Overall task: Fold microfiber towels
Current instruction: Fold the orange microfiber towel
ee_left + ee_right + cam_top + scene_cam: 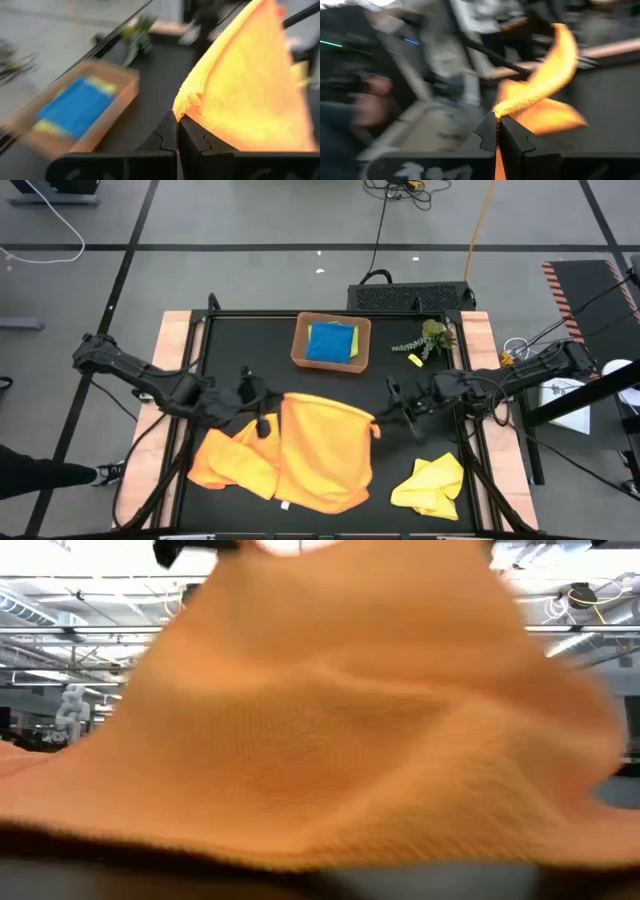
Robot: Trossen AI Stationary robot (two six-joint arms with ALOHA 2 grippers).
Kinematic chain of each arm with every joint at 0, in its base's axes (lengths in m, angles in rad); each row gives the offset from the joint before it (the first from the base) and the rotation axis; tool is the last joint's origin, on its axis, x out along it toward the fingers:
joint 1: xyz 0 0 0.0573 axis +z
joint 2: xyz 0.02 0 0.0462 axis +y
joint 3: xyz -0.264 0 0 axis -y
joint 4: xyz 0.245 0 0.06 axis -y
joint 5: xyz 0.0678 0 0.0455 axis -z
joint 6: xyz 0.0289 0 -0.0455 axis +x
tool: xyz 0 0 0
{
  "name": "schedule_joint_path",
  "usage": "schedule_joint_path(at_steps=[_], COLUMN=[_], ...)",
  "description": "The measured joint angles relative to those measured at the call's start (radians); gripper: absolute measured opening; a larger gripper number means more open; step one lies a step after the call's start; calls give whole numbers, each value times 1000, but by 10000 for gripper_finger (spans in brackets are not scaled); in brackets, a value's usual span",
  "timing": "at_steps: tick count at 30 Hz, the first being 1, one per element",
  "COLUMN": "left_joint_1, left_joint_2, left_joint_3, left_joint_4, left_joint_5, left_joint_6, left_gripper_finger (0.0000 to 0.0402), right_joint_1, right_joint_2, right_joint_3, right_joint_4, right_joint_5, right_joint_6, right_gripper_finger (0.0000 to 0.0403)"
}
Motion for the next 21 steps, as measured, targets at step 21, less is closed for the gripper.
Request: schedule_joint_path(at_steps=[21], left_joint_1=[172], left_joint_2=[288], left_joint_3=[0], left_joint_4=[-72], left_joint_5=[137], left_joint_6=[63], left_gripper_finger=[1], right_joint_1=[-157], right_joint_2=[0], right_joint_3=[0], right_joint_4=[-400], right_joint_5=[41], right_joint_6=[-238], right_gripper_finger=[0])
